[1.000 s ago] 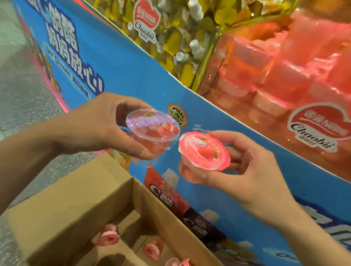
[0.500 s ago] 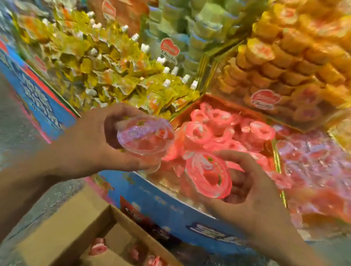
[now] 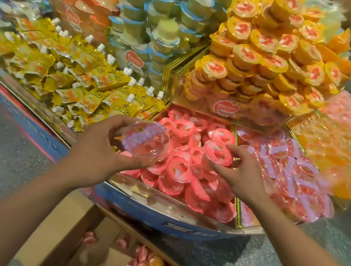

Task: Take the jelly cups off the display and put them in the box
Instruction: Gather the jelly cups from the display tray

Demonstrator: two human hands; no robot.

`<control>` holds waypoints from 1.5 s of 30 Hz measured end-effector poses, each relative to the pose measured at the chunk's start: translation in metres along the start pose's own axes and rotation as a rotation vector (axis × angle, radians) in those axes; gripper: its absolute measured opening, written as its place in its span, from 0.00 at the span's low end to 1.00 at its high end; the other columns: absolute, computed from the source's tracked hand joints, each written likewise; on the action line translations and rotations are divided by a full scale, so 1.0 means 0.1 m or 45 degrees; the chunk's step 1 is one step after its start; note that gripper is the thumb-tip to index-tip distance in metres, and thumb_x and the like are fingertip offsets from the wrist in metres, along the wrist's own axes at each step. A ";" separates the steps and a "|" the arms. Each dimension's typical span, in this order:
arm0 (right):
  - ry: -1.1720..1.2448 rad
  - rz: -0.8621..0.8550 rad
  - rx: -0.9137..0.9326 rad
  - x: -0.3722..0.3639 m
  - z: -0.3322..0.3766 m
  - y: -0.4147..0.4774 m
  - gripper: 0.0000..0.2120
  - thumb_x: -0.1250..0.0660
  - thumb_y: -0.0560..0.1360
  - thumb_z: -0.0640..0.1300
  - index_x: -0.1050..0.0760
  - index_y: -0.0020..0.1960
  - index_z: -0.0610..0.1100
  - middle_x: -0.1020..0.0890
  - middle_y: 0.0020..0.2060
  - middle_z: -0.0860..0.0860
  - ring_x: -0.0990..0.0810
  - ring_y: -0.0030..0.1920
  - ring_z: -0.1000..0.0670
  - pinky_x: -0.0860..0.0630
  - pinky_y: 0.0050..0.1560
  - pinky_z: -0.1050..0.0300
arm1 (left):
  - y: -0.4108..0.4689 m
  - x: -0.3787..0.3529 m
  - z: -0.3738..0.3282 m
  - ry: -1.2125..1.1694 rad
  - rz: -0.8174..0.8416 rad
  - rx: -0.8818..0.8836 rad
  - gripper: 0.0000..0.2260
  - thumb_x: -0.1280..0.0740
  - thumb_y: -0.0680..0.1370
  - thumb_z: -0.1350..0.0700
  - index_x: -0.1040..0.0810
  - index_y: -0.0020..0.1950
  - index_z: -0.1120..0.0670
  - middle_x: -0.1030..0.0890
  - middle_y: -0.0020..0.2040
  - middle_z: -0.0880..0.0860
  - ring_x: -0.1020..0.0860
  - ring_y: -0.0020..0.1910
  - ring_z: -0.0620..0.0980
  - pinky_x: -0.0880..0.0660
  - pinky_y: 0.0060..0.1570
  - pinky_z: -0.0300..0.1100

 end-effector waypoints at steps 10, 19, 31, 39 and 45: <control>-0.193 0.033 -0.046 -0.40 -0.30 0.53 0.27 0.22 0.69 0.45 0.23 0.66 0.42 0.16 0.55 0.49 0.20 0.51 0.52 0.29 0.49 0.61 | 0.19 -0.36 0.21 -0.095 -0.118 0.069 0.30 0.18 0.58 0.55 0.23 0.56 0.46 0.14 0.48 0.43 0.15 0.45 0.42 0.20 0.45 0.33; -0.369 0.063 -0.001 -0.55 -0.35 0.60 0.24 0.25 0.71 0.52 0.30 0.62 0.49 0.17 0.52 0.47 0.19 0.51 0.43 0.28 0.45 0.53 | 0.35 -0.47 0.37 -0.109 -0.084 0.078 0.30 0.18 0.57 0.55 0.23 0.57 0.46 0.14 0.50 0.45 0.15 0.49 0.45 0.19 0.50 0.40; -0.822 0.189 0.063 -0.51 -0.27 0.53 0.24 0.27 0.72 0.61 0.32 0.59 0.48 0.16 0.46 0.45 0.18 0.47 0.39 0.23 0.41 0.48 | 0.44 -0.57 0.42 -0.060 -0.037 0.106 0.31 0.16 0.61 0.61 0.23 0.59 0.46 0.14 0.50 0.42 0.16 0.50 0.43 0.19 0.52 0.39; -0.828 0.248 0.099 -0.22 -0.14 0.35 0.27 0.29 0.75 0.58 0.31 0.70 0.50 0.17 0.58 0.48 0.18 0.56 0.42 0.21 0.50 0.48 | 0.54 -0.84 0.30 -0.007 0.034 0.078 0.32 0.15 0.61 0.59 0.22 0.62 0.50 0.15 0.52 0.46 0.17 0.51 0.42 0.20 0.53 0.40; -0.613 0.137 0.096 0.15 -0.17 0.17 0.21 0.30 0.75 0.59 0.27 0.64 0.54 0.17 0.54 0.54 0.18 0.52 0.50 0.20 0.50 0.50 | 0.64 -1.12 0.20 -0.012 0.067 0.081 0.32 0.15 0.60 0.59 0.22 0.62 0.52 0.16 0.52 0.44 0.18 0.50 0.37 0.22 0.51 0.31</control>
Point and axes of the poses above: each hand's wrist, its own y-axis towards the middle knuckle, its own x-axis out of the back of the hand, z = x × y, the point moved 10 cm from there along y, towards the middle knuckle
